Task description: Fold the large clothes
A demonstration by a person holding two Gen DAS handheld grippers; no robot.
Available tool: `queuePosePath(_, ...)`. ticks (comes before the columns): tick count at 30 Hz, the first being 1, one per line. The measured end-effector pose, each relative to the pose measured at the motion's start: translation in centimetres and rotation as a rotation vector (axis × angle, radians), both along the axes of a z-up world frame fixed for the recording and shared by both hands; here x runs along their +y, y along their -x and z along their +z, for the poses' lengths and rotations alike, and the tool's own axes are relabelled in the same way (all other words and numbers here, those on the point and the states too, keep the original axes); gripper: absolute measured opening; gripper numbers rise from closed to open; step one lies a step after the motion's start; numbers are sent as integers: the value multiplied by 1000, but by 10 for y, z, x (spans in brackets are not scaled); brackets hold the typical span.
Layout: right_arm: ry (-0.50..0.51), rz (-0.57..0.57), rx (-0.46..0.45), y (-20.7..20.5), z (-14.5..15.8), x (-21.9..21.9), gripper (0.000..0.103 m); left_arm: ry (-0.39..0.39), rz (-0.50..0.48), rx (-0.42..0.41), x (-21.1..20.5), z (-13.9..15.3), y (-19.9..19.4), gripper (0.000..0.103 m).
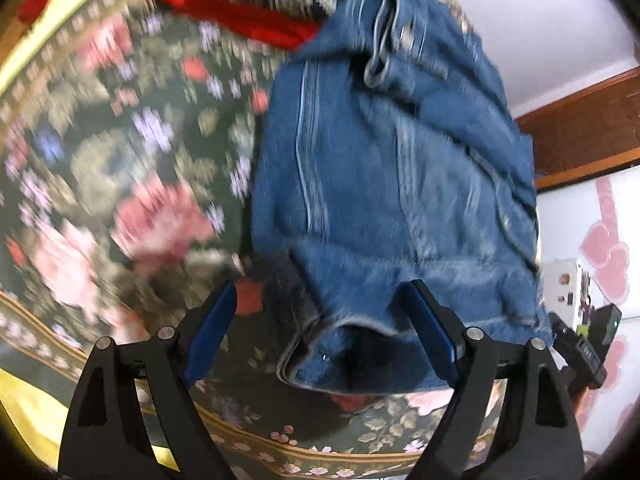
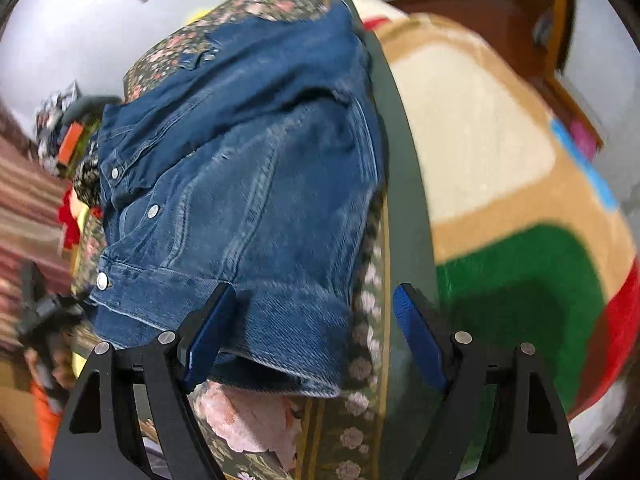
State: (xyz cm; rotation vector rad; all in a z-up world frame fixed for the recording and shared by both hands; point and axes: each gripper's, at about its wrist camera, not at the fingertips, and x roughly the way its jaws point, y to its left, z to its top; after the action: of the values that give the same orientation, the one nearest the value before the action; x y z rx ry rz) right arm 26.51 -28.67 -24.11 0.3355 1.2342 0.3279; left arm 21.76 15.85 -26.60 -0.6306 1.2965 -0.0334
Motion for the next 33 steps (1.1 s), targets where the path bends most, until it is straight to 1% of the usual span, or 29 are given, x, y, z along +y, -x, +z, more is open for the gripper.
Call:
queuePosePath(2, -30, -19, 7, 1, -2, -4, 78, 26, 4, 18, -5, -10, 3, 86)
queuePosePath(4, -30, -29, -8, 3, 2, -5, 78, 47, 25, 13, -6, -14, 7, 86)
queuePosePath(6, -36, -23, -27, 5, 6, -2, 78, 100, 48, 12, -5, -18, 9, 84)
queuePosePath(7, -46, -16, -33, 6, 6, -1, 78, 127, 55, 9, -4, -20, 11, 77)
queuePosePath(8, -55, -4, -34, 8, 7, 2, 78, 158, 50, -7, -5, -21, 13, 64)
queuePosePath(9, -58, 8, -34, 7, 6, 5, 78, 168, 29, -25, -6, -18, 13, 57)
queuePosePath(10, -61, 25, -34, 8, 6, 9, 78, 159, 9, -40, -8, -12, 14, 44)
queuePosePath(12, -76, 40, -30, 9, 1, 14, 79, 96, -31, -63, -14, 1, 10, 31)
queuePosePath(13, -85, 29, -29, 9, -2, 15, 79, 70, -45, -76, -17, 7, 9, 26)
queuePosePath(14, -97, 14, -26, 9, -5, 14, 79, 33, -58, -98, -21, 15, 8, 23)
queuePosePath(15, -106, 8, -22, 9, -7, 14, 78, 7, -68, -112, -22, 22, 5, 21)
queuePosePath(16, -116, -1, -22, 9, -7, 11, 72, -32, -77, -136, -27, 31, 5, 19)
queuePosePath(17, -119, -14, -21, 10, -7, 9, 67, -51, -79, -152, -28, 36, 3, 18)
queuePosePath(18, -116, -24, -20, 10, -7, 7, 60, -71, -83, -176, -29, 43, 2, 16)
queuePosePath(19, -120, -32, -18, 10, -6, 5, 49, -83, -84, -197, -30, 50, 0, 15)
queuePosePath(20, -123, -37, -14, 9, -6, 3, 45, -91, -81, -223, -30, 59, -1, 14)
queuePosePath(21, -151, -33, -7, 8, -5, 1, 40, -90, -77, -242, -30, 66, -3, 14)
queuePosePath(22, -163, -36, -4, 7, -3, -1, 33, -84, -74, -257, -24, 72, -3, 14)
queuePosePath(25, -170, -22, -47, 4, 9, 2, 18, -68, -61, -309, -22, 92, -13, 13)
queuePosePath(28, -188, -6, -105, -6, 27, 6, 12, -53, -61, -366, -21, 113, -27, 12)
queuePosePath(31, -217, 2, -160, -20, 45, 9, 10, -44, -53, -404, -17, 133, -39, 12)
queuePosePath(33, -237, 0, -204, -32, 60, 11, 10, -24, -41, -431, -14, 145, -53, 12)
